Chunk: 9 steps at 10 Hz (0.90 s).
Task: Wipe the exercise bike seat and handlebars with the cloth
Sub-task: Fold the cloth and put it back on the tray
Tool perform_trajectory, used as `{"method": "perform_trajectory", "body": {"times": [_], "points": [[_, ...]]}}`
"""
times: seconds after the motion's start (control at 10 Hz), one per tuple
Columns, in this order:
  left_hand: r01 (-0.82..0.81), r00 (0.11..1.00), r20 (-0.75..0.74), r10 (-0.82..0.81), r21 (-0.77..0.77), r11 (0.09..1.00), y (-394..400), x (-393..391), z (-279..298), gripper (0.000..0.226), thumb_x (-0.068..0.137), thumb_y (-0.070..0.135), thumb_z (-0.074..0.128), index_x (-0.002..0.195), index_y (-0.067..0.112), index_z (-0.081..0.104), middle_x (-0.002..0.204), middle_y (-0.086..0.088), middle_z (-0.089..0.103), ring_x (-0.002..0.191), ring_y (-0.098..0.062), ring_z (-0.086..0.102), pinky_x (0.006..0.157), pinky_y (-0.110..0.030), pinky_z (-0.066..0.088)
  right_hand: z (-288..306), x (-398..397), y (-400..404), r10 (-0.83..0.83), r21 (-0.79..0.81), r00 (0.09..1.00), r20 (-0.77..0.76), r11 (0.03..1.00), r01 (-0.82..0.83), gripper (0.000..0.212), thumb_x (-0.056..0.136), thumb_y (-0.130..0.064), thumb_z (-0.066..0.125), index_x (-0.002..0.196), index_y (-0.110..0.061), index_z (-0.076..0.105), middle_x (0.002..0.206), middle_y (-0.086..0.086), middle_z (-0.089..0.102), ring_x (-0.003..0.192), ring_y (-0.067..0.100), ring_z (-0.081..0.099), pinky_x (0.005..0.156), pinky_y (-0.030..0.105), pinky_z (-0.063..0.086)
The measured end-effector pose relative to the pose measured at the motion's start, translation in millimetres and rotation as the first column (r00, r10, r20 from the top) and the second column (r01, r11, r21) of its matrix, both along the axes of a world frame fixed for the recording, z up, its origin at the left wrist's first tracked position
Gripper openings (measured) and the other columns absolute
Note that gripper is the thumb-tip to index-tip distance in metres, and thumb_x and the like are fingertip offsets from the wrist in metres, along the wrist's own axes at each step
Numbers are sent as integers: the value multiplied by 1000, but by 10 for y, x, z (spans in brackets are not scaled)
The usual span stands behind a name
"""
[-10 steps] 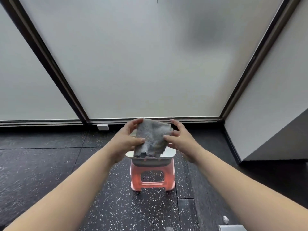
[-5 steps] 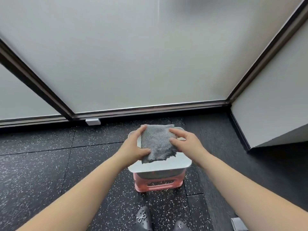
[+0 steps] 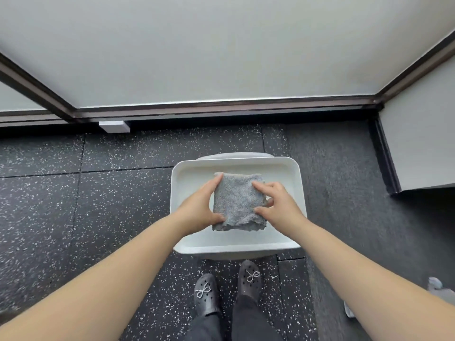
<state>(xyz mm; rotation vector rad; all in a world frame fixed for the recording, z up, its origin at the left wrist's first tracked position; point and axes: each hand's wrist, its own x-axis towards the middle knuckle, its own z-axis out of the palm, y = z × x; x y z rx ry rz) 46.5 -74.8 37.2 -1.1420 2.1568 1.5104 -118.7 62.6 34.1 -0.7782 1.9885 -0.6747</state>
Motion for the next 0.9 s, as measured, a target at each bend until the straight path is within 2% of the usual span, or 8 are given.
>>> {"method": "perform_trajectory", "body": {"times": [0.2, 0.3, 0.4, 0.5, 0.6, 0.7, 0.8, 0.9], "points": [[71, 996, 59, -67, -77, 995, 59, 30, -498, 110, 67, 19, 79, 147, 37, 5, 156, 15, 14, 141, -7, 21, 114, -30, 27, -532, 28, 23, 110, 79, 990, -94, 992, -102, 76, 80, -10, 71, 146, -21, 35, 118, -6, 35, 78, 3, 42, 91, 22, 42], [212, 970, 163, -182, -189, 959, 96, 41, -526, 111, 70, 31, 77, 146, 40, -3, 158, 15, 1, 137, -14, 33, 105, -34, 39, -566, 29, 27, 223, 160, 956, -191, 968, -194, 79, 81, -18, 71, 148, -22, 29, 132, 0, 32, 97, 13, 46, 96, 29, 43], [256, 952, 257, -167, -367, 894, 72, 47, -485, 98, 74, 48, 70, 144, 44, 2, 156, 12, -4, 121, -23, 48, 84, -36, 48, -504, 4, 32, 320, 231, 868, -379, 941, -246, 82, 78, -34, 72, 146, -27, 27, 142, 3, 27, 126, 23, 36, 106, 36, 35], [327, 941, 260, -216, -537, 777, 117, 10, -480, 90, 79, 58, 58, 147, 36, 4, 158, 8, -3, 135, -23, 25, 103, -39, 34, -458, 9, 20, 449, 278, 765, -461, 892, -357, 96, 75, -49, 70, 150, -30, 13, 158, -3, 8, 144, 23, 9, 117, 41, 12], [500, 864, 368, -344, -542, 676, 209, -34, -588, 102, 76, 65, 53, 146, 29, -12, 158, 10, -13, 146, -20, -2, 115, -47, 5, -516, 32, 10, 582, 365, 687, -436, 812, -456, 110, 73, -54, 69, 151, -29, -4, 160, -11, -12, 148, 20, -11, 118, 43, -4], [555, 820, 455, -347, -484, 677, 195, -23, -653, 109, 74, 68, 53, 145, 27, -20, 156, 11, -20, 145, -21, -14, 113, -54, -5, -555, -4, 30, 597, 420, 679, -427, 796, -436, 115, 71, -56, 70, 150, -31, -9, 160, -12, -16, 148, 20, -14, 118, 46, -5], [513, 845, 424, -325, -478, 713, 176, 0, -519, 112, 73, 65, 57, 145, 26, -19, 155, 10, -23, 144, -19, -16, 115, -52, -4, -471, -8, 64, 573, 406, 705, -418, 812, -419, 114, 71, -55, 71, 150, -33, -9, 160, -10, -16, 148, 19, -15, 118, 45, -6], [466, 871, 405, -279, -496, 733, 88, 71, -263, 98, 84, 57, 51, 146, 25, -17, 155, 7, -23, 145, -19, -15, 118, -49, 0, -193, -30, 93, 523, 389, 744, -416, 842, -374, 107, 77, -48, 69, 150, -32, -8, 160, -8, -16, 148, 18, -13, 120, 43, -3]]}}
